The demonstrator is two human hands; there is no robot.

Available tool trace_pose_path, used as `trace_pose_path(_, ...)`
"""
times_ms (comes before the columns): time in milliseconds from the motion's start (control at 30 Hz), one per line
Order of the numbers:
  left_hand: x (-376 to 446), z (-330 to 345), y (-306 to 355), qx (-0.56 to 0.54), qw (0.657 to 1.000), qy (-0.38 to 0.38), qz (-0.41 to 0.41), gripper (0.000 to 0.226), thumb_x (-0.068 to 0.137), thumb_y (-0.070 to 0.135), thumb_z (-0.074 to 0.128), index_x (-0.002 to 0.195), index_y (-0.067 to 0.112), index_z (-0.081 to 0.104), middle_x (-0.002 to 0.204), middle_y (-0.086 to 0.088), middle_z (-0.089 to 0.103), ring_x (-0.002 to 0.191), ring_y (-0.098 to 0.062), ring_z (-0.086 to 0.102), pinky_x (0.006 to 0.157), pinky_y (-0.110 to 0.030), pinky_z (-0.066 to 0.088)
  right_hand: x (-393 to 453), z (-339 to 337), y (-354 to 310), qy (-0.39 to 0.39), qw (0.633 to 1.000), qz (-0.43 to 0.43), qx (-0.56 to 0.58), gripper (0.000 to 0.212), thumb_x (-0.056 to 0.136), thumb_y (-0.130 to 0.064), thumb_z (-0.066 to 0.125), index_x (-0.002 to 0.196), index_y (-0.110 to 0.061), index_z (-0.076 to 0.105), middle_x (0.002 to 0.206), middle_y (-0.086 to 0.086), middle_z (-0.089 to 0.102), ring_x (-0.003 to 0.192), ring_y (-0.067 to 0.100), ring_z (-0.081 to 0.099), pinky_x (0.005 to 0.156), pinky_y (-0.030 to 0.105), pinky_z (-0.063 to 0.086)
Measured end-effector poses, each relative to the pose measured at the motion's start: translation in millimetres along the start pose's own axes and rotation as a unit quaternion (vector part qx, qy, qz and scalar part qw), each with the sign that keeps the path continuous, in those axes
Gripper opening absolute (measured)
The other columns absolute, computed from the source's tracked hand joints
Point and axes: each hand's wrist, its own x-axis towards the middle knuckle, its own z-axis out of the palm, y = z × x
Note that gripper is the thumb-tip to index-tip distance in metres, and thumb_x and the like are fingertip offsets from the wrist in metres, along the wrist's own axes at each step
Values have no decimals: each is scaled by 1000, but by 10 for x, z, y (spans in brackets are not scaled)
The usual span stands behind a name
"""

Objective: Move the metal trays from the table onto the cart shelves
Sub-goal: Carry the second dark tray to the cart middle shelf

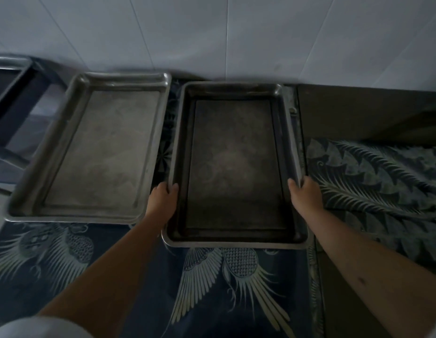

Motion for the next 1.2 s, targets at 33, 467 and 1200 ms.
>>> trace_pose_path(33, 72, 13, -1, -13, 1000, -2, -14, 41, 104, 44, 39, 109, 7, 59, 94, -8, 61, 87, -29, 61, 67, -37, 42, 57, 5, 6, -6, 1000, 21, 14, 47, 99, -43, 45, 115, 0, 55, 115, 23, 59, 102, 39, 56, 77, 38, 40)
trace_pose_path(467, 382, 190, -64, -113, 991, 35, -64, 47, 103, 44, 42, 73, 11, 58, 70, -9, 57, 63, -20, 54, 53, -31, 34, 328, 104, 261, -55, 972, 99, 206, 53, 99, -50, 43, 135, -12, 55, 129, 12, 59, 119, 31, 54, 100, 42, 43)
trace_pose_path(1200, -609, -174, -310, -145, 986, 46, -68, 55, 100, 51, 45, 83, 4, 68, 75, -16, 65, 67, -29, 62, 61, -35, 47, -505, -361, 342, -13, 988, 29, 153, 55, 91, -59, 45, 68, -11, 61, 67, 11, 61, 64, 30, 59, 64, 38, 44)
